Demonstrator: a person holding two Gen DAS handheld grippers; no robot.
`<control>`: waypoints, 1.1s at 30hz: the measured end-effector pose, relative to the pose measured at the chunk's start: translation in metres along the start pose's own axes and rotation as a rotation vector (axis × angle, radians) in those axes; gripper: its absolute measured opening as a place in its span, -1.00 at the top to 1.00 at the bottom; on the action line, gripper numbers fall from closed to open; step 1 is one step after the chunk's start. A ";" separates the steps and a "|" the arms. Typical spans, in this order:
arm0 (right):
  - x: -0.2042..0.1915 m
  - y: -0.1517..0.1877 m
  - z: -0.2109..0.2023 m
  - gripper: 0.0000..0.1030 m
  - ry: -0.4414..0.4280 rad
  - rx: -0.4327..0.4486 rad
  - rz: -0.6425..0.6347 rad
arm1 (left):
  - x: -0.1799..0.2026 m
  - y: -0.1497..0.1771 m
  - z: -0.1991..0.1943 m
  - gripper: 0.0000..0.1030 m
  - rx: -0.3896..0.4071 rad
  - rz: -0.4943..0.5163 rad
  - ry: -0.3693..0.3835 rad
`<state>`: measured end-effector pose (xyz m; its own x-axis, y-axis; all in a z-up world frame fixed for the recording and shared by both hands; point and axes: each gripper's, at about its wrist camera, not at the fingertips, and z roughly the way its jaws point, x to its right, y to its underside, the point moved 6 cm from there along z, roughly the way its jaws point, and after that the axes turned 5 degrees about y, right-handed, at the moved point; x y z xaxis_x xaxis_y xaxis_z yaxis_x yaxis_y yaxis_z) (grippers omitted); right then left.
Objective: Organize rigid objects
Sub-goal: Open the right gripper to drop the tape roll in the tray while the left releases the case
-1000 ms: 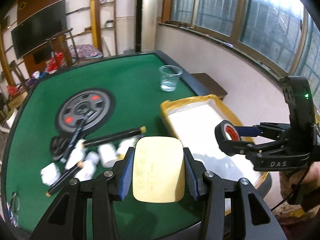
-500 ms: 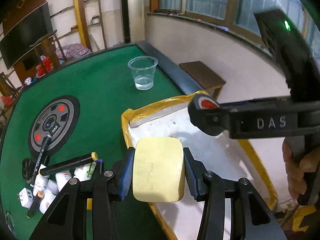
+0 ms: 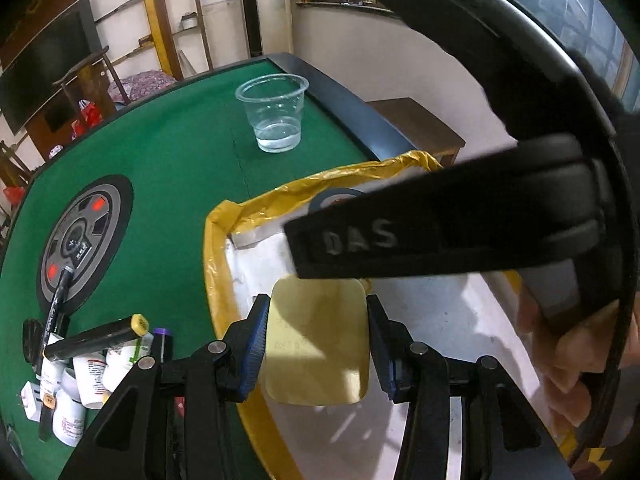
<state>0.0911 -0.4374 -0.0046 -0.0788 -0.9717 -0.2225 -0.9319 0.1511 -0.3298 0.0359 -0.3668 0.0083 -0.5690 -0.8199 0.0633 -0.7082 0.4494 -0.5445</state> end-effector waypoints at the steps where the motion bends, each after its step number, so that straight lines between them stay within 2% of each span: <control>1: 0.000 -0.001 0.002 -0.20 -0.001 -0.002 0.002 | 0.001 0.001 0.001 0.05 0.001 0.006 0.001; 14: -0.004 -0.005 0.016 -0.20 0.001 -0.019 -0.002 | -0.003 0.010 0.009 0.02 -0.034 -0.016 0.032; 21: -0.009 -0.006 0.018 -0.21 -0.012 -0.038 -0.009 | -0.001 0.003 0.012 0.02 -0.034 -0.003 0.053; 22: -0.010 -0.006 0.017 -0.21 -0.012 -0.037 -0.010 | -0.001 0.000 0.011 -0.01 -0.032 -0.004 0.059; 23: -0.011 -0.007 0.017 -0.23 -0.012 -0.035 -0.011 | -0.001 0.000 0.010 -0.13 -0.030 -0.006 0.068; 25: -0.013 -0.007 0.013 -0.31 -0.024 -0.023 -0.013 | 0.000 -0.002 0.005 -0.25 -0.014 -0.004 0.069; 33: -0.017 -0.010 -0.017 -0.33 -0.008 0.040 -0.015 | 0.003 -0.004 -0.019 -0.32 0.021 0.020 0.092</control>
<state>0.0957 -0.4253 0.0176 -0.0616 -0.9725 -0.2246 -0.9179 0.1435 -0.3699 0.0294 -0.3646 0.0266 -0.6194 -0.7745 0.1281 -0.6879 0.4569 -0.5639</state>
